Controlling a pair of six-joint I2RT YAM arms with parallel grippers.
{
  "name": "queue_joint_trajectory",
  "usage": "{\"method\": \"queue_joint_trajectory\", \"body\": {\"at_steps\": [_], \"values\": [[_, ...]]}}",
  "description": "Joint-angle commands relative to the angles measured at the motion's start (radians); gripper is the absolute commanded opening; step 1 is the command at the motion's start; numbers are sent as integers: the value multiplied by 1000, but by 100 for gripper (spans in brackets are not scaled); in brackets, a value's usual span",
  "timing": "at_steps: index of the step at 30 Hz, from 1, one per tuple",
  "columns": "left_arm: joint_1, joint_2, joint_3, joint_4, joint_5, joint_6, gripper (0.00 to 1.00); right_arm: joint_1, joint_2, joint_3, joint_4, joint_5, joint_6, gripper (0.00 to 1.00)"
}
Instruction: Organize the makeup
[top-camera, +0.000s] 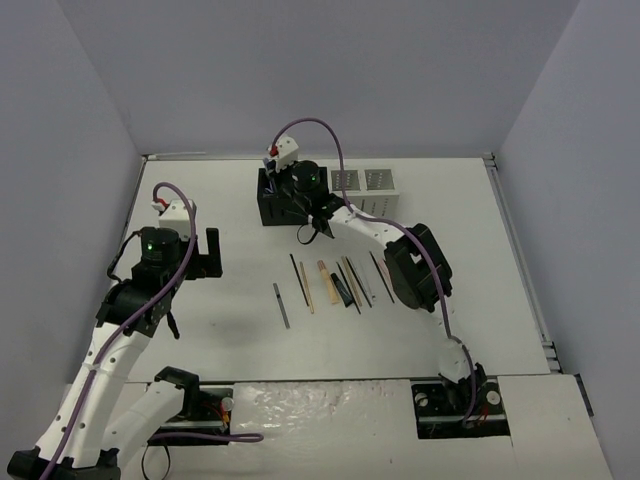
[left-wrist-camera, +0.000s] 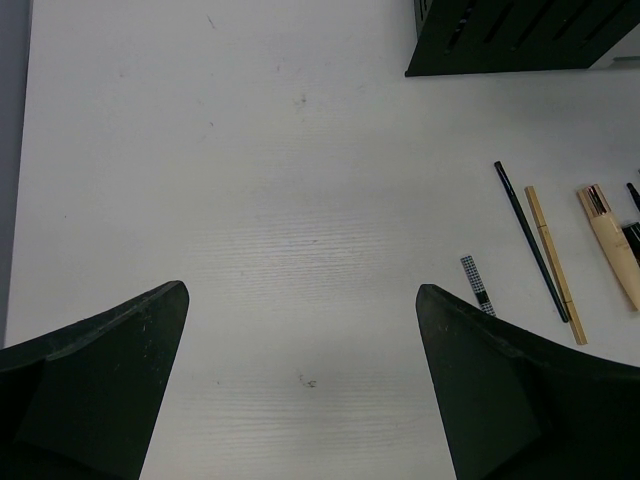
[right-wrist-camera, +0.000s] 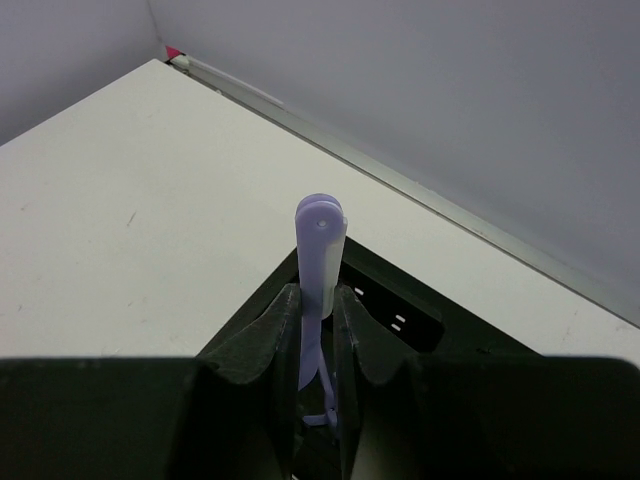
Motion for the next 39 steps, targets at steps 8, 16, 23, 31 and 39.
{"method": "queue_joint_trajectory", "body": {"at_steps": [8,16,23,31,39], "values": [[22,5,25,77,36,-19,97,-11,-38,82,47,-12,12,25],[26,4,25,77,39,-18,97,-11,-259,-106,-13,17,9,46],[34,10,28,72,41,-16,97,-23,-540,-327,-245,133,46,47],[40,10,29,68,46,-14,97,-89,-826,-635,-561,185,223,46],[43,23,32,65,48,-13,97,-207,-919,-869,-721,84,289,40]]}}
